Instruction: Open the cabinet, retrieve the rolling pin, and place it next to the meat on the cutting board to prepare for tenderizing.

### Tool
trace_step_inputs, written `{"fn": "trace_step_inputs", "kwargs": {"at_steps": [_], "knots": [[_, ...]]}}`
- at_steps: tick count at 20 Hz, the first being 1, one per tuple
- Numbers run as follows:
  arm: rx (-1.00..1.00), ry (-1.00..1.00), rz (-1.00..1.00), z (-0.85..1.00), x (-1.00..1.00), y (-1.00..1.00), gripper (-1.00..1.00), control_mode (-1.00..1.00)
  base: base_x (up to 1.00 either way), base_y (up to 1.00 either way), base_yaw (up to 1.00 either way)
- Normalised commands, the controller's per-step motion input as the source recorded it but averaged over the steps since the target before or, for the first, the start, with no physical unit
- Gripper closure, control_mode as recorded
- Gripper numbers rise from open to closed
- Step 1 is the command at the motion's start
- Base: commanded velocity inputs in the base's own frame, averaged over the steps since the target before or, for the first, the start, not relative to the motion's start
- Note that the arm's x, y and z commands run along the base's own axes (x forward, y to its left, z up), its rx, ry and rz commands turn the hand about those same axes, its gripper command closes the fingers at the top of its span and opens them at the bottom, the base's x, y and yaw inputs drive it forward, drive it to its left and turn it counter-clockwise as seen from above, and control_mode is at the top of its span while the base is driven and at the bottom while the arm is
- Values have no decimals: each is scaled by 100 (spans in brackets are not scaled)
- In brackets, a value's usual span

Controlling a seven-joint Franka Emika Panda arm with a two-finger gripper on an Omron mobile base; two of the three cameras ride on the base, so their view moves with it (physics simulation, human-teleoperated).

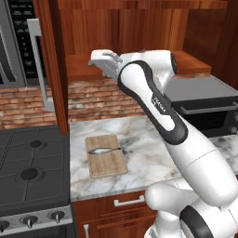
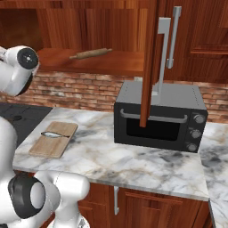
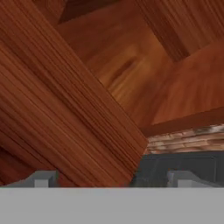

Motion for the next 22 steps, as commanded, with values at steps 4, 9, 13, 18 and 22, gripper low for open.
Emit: {"fn": "trace_step_inputs", "kwargs": {"at_steps": [4, 9, 13, 18, 22], "knots": [[0, 0, -45, 0, 0, -87, -100, -100, 0, 0, 0], [1, 2, -46, 5, 0, -78, -100, -100, 0, 0, 0], [1, 9, -45, 18, 1, -72, -100, -100, 0, 0, 0], [0, 15, -41, 29, 5, -69, -100, -100, 0, 0, 0], [0, 13, -28, 24, 7, -52, -100, -100, 0, 0, 0]]}}
